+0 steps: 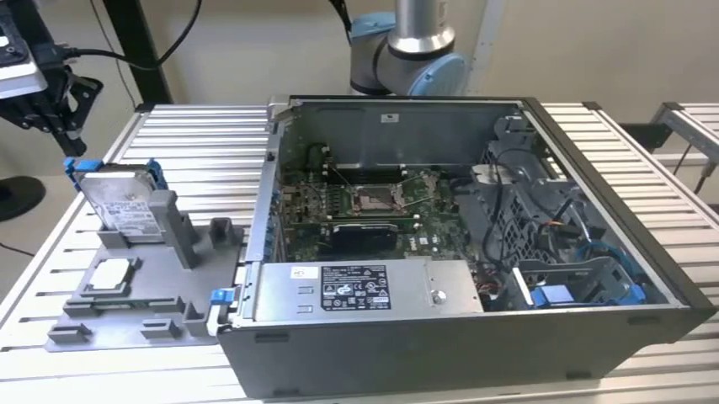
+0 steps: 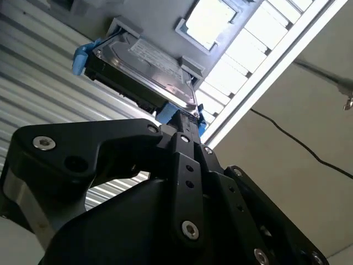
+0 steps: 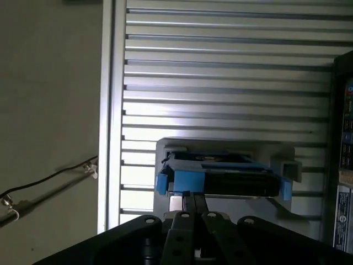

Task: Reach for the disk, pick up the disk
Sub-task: 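Reach for the disk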

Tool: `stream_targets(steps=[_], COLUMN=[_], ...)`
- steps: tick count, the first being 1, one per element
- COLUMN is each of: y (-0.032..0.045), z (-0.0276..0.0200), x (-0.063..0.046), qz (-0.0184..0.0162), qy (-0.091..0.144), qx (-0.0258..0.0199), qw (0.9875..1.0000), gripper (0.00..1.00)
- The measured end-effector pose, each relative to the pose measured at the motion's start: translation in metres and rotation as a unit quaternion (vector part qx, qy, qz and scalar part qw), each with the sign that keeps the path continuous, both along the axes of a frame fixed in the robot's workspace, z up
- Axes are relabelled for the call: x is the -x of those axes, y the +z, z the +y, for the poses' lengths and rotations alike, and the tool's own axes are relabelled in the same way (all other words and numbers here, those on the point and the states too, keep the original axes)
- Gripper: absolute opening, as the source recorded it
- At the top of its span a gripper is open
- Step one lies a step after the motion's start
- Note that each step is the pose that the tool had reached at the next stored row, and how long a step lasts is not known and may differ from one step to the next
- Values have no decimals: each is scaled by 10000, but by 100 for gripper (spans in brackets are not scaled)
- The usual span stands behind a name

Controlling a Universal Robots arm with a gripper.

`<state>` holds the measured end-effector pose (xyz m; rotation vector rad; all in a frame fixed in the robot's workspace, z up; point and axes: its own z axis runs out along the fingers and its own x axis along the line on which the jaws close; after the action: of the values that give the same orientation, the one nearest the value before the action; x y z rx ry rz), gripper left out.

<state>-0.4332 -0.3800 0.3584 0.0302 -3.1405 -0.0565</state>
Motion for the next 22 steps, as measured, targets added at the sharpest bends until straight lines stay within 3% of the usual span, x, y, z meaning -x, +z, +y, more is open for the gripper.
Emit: stream_targets(steps=[15, 22], y=[0, 0], z=[12, 14], x=[3, 3], qz=[0, 0], qy=[25, 384], qx=[0, 1], qw=[10000, 9993], gripper=[0, 0])
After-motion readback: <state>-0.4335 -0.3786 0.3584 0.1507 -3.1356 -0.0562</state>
